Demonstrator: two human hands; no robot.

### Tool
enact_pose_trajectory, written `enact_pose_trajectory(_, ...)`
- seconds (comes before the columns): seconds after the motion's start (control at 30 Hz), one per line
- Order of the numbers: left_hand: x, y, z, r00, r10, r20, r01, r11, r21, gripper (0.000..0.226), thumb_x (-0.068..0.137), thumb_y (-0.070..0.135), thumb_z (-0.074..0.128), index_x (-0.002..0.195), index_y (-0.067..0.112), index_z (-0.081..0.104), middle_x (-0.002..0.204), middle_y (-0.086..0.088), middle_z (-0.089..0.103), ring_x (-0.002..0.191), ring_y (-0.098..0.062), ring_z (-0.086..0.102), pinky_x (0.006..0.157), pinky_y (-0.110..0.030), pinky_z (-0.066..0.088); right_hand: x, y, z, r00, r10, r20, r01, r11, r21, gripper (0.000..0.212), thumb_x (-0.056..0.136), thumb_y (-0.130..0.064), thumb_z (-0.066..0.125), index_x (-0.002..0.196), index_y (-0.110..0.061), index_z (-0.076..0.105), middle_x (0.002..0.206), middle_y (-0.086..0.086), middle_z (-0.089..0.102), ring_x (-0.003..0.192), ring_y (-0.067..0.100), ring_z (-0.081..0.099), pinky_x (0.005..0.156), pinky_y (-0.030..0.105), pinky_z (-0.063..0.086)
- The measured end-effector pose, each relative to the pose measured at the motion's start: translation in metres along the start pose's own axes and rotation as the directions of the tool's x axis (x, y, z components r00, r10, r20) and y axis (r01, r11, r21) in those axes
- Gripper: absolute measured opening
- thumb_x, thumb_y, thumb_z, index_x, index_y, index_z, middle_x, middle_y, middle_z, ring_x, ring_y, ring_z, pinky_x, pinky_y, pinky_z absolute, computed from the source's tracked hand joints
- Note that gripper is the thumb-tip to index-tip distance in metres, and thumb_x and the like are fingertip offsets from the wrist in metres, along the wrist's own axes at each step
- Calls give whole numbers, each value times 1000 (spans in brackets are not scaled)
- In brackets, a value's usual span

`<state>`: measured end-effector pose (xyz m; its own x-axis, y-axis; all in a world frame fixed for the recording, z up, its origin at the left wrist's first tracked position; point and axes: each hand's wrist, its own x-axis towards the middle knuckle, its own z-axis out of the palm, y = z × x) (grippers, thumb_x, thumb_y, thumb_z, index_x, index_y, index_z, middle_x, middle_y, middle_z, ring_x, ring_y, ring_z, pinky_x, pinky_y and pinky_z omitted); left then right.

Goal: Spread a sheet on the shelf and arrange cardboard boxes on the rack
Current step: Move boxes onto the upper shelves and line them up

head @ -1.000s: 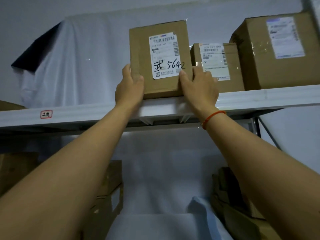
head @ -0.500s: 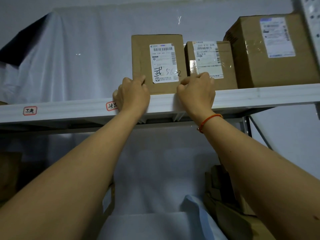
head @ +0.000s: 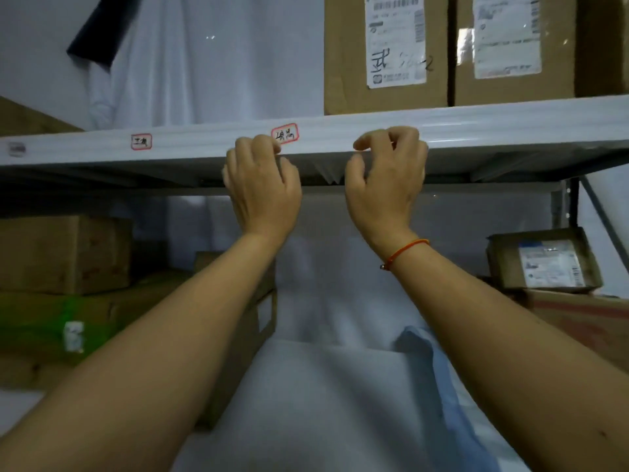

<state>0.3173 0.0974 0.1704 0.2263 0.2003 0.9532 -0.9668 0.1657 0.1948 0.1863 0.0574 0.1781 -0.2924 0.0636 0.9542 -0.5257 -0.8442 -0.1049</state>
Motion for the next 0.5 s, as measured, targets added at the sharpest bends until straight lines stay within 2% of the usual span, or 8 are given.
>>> enact_pose_trajectory(0.13, -30, -51, -31, 991, -59, 120, 47, 994, 103, 8, 87, 16, 49, 92, 10, 52, 88, -1, 45, 85, -21, 49, 78, -33, 43, -62, -23, 33, 990, 46, 132, -54, 997, 56, 14, 78, -14, 58, 89, -10, 66, 94, 13, 57, 86, 28, 51, 67, 31, 38)
enact_pose_trajectory(0.2, -43, -72, -43, 976, -132, 174, 102, 980, 171, 9, 88, 15, 51, 96, 11, 52, 91, 0, 46, 90, -22, 52, 81, -34, 44, -92, -37, 47, 971, 80, 225, -99, 992, 73, 15, 78, -14, 58, 90, -10, 65, 95, 13, 56, 87, 28, 51, 68, 31, 36)
enact_pose_trajectory(0.27, -55, -87, -52, 953, -219, 211, 164, 954, 250, 16, 88, 16, 53, 103, 11, 52, 99, -4, 53, 98, -23, 53, 86, -37, 44, -117, -51, 58, 938, 128, 323, -160, 984, 73, 16, 79, -16, 58, 93, -10, 64, 98, 12, 56, 90, 29, 50, 69, 36, 43)
enact_pose_trajectory(0.33, -68, -104, -61, 918, -320, 233, 231, 912, 340, 21, 89, 18, 54, 108, 11, 51, 109, -7, 55, 103, -24, 52, 88, -37, 42, -143, -65, 68, 883, 184, 431, -228, 972, 52, 17, 83, -18, 57, 98, -12, 62, 103, 10, 54, 96, 27, 49, 77, 42, 47)
enact_pose_trajectory(0.43, -87, -135, -73, 858, -451, 246, 305, 833, 462, 26, 88, 20, 55, 111, 10, 51, 115, -11, 55, 108, -29, 51, 90, -42, 42, -182, -83, 81, 776, 286, 562, -341, 940, -8, 24, 84, -22, 56, 106, -13, 58, 110, 9, 53, 103, 27, 47, 85, 40, 45)
enact_pose_trajectory(0.5, -101, -161, -80, 794, -559, 240, 368, 755, 543, 32, 87, 22, 56, 116, 7, 51, 119, -15, 54, 112, -33, 50, 91, -44, 41, -206, -89, 90, 654, 404, 640, -435, 893, -118, 31, 86, -27, 55, 113, -13, 54, 117, 10, 52, 109, 29, 47, 90, 40, 44)
